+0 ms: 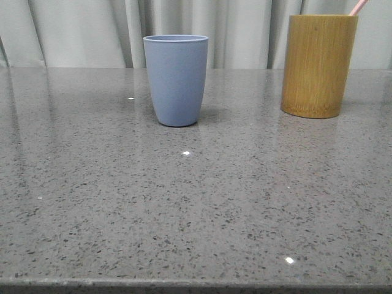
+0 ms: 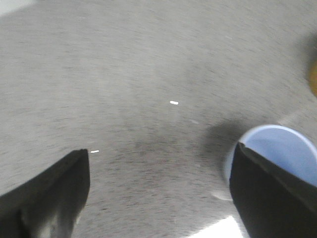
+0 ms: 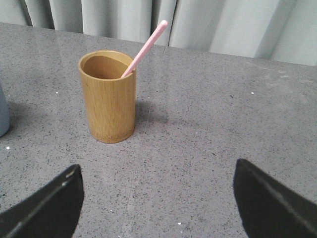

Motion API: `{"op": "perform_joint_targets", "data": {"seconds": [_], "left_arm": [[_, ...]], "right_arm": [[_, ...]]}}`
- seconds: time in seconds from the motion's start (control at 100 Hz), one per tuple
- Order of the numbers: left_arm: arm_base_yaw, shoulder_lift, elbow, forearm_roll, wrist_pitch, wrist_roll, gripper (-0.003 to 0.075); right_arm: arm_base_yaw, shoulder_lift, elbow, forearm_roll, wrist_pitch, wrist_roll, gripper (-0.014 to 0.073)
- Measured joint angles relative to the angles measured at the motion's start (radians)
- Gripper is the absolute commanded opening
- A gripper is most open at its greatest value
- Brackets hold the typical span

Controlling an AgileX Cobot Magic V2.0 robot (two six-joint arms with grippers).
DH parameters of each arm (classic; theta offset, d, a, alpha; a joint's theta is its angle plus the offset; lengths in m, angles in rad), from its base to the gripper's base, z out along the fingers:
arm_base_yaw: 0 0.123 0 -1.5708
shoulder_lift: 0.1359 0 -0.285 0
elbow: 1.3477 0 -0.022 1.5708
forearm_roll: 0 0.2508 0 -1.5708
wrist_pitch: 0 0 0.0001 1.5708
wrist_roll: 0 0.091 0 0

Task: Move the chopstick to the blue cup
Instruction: 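Reach the right gripper to the pink chopstick in the bamboo cup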

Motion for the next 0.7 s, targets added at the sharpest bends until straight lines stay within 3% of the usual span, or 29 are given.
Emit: {"op": "perform_joint_targets", "data": {"seconds": [0.25,0.44,0.7], "left_arm": [[0.15,-0.165,0.203,0.006,-0.056,-0.002,0.0567],[0.231,-0.359,0.526,0.006,-0.169,-0.004,0.0568],[0.255,-0.66,0.946,0.006,-0.303,-0.009,0.0567]], "right_arm": [[0.0,0.0,0.0,0.0,0.001,0.0,0.0614],[0.0,0.0,0.0,0.0,0.001,0.0,0.0614],[0.0,0.0,0.0,0.0,0.002,0.0,0.0614]]}}
